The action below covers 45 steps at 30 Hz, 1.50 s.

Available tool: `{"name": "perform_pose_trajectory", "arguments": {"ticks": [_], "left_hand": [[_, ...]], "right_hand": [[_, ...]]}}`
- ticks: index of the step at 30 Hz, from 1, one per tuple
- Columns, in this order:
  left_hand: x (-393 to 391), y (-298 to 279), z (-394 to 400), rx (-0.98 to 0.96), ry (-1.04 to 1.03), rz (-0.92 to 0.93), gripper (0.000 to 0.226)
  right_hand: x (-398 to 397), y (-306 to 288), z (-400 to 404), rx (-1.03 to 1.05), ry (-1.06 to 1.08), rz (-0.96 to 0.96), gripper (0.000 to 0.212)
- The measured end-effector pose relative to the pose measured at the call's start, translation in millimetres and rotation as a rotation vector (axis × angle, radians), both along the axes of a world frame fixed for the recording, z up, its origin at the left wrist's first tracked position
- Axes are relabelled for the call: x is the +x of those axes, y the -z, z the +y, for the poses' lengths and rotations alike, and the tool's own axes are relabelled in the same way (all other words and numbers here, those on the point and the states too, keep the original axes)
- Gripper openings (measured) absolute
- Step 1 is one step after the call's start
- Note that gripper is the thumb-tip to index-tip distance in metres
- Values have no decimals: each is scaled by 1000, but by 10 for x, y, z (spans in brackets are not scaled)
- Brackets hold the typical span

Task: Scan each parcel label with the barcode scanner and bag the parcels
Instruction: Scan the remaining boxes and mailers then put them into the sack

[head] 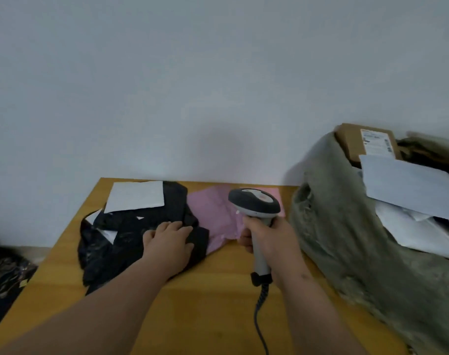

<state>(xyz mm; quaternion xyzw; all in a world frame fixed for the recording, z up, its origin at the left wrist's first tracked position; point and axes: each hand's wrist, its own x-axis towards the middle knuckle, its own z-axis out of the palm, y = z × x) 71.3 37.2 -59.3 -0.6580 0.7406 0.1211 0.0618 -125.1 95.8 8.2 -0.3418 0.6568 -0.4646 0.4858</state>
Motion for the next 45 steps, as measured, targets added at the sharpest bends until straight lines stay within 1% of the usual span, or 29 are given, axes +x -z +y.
{"name": "perform_pose_trajectory", "arguments": {"ticks": [5, 11, 15, 20, 28, 30, 33, 35, 37, 40, 43, 45], "left_hand": [[809, 201, -220, 51, -102, 18, 53], [1452, 339, -630, 53, -120, -20, 58], [1606, 398, -825, 43, -109, -29, 60], [1662, 548, -1090, 50, -83, -49, 55], [1582, 805, -1573, 17, -105, -37, 62], [1566, 870, -1721, 43, -122, -50, 68], [1546, 966, -1892, 146, -157, -68, 79], [1538, 1015, -1940, 176, -149, -91, 80], [1533, 1041, -1949, 125, -123, -110, 76], [1518, 1048, -1927, -36, -81, -89, 61], [1460, 1052, -1849, -197, -33, 18, 34], [1398, 1029, -1792, -261, -42, 117, 24]], "right_hand": [[684, 177, -301, 56, -55, 19, 12], [1319, 390, -658, 105, -89, 45, 9], [1502, 496, -806, 132, -117, 51, 12], [1567, 639, -1099, 188, -136, 32, 17], [1494, 882, -1567, 259, -164, 10, 12], [1469, 949, -1653, 274, -167, 6, 11], [1421, 1054, -1752, 304, -174, 8, 9], [1393, 1120, -1784, 318, -171, 4, 9], [1371, 1167, -1798, 326, -166, -4, 10], [1362, 1185, -1811, 331, -160, -18, 8], [1366, 1165, -1805, 325, -170, -13, 8], [1366, 1139, -1780, 314, -165, -17, 8]]}}
